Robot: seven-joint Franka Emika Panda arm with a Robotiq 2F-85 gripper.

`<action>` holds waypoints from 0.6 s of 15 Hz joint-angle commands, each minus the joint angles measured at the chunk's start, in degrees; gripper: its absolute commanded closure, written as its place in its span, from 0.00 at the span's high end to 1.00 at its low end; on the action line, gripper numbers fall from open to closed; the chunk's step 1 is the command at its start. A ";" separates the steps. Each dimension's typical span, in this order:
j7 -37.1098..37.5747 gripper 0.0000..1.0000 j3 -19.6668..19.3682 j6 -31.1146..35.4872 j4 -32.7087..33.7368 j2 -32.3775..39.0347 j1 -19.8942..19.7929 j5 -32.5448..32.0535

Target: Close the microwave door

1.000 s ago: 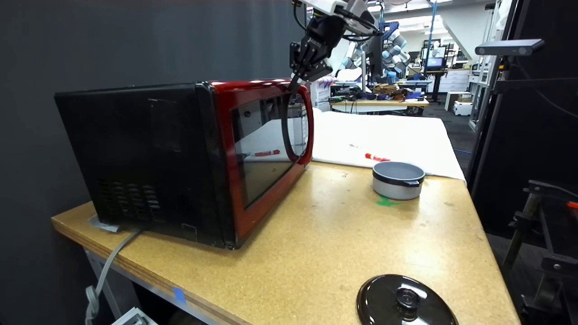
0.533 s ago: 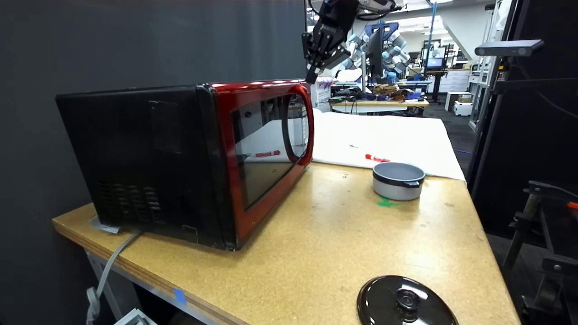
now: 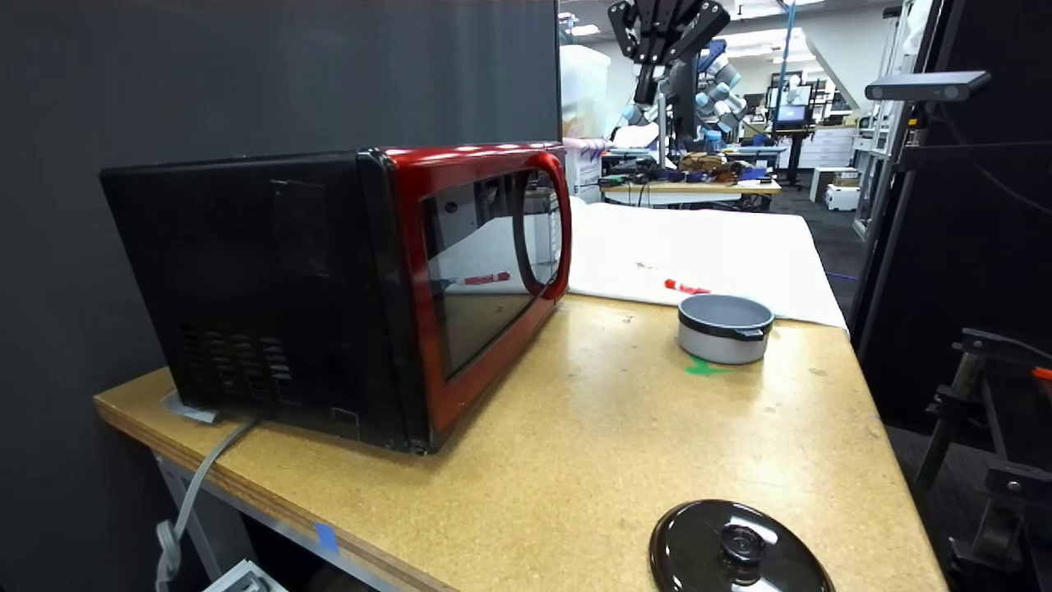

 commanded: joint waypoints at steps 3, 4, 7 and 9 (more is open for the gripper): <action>1.17 0.00 0.87 -11.75 -0.68 -7.04 -1.69 -1.95; 1.01 0.00 0.95 -13.19 -0.75 -7.90 -1.89 -2.15; 0.41 0.32 1.00 -16.17 -0.79 -9.51 -2.23 -2.20; 0.21 0.47 1.04 -16.95 -0.90 -9.98 -2.30 -2.09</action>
